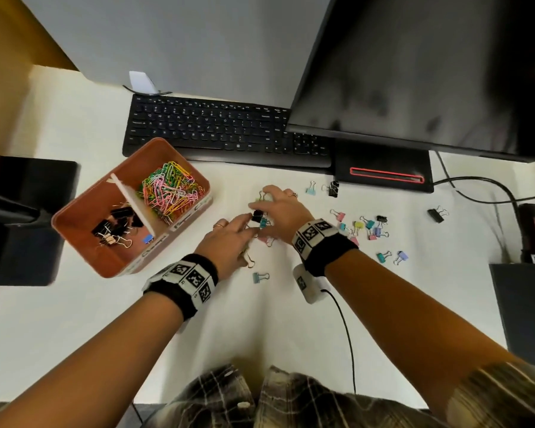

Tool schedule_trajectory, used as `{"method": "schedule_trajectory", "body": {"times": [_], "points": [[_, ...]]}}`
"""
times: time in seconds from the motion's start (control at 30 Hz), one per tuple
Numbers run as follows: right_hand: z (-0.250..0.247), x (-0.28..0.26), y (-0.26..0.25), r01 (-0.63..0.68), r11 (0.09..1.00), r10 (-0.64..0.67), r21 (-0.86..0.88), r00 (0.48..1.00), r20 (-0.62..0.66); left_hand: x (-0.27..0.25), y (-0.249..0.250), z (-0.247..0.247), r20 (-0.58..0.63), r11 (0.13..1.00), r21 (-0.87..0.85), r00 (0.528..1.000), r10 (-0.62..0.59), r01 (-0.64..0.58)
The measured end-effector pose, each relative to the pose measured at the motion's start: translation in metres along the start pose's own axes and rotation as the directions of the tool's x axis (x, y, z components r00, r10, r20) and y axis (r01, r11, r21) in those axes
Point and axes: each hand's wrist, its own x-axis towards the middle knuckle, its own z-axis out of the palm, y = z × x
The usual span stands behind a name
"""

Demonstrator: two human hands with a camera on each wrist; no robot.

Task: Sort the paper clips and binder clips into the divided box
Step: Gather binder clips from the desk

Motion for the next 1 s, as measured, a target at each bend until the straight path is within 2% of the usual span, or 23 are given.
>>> {"method": "schedule_trajectory", "body": {"times": [0.13,0.23,0.53,0.7,0.83,1.0], "points": [[0.006,-0.005,0.005,0.013,0.990,-0.005,0.138,0.998,-0.063,-0.002,-0.006,0.002,-0.084,0.987,-0.157,0.995,-0.059,0.046],[0.009,-0.007,0.007,0.000,0.986,0.011,0.166,0.998,-0.068,-0.008,-0.007,0.004,-0.147,0.963,-0.254,0.980,-0.134,0.093],[0.021,-0.024,0.005,0.043,0.975,-0.021,0.217,0.994,-0.103,-0.019,-0.005,0.002,-0.161,0.859,-0.483,0.946,-0.280,0.172],[0.025,-0.029,0.000,0.084,0.974,-0.035,0.210,0.973,-0.228,-0.022,-0.007,0.006,-0.198,0.809,-0.564,0.923,-0.329,0.168],[0.030,-0.033,-0.002,0.121,0.946,-0.014,0.301,0.942,-0.335,-0.027,-0.009,0.004,-0.199,0.767,-0.621,0.914,-0.354,0.162],[0.022,-0.043,-0.013,0.162,0.940,-0.033,0.301,0.920,-0.390,-0.046,-0.009,-0.010,-0.229,0.713,-0.695,0.911,-0.344,0.095]]}}
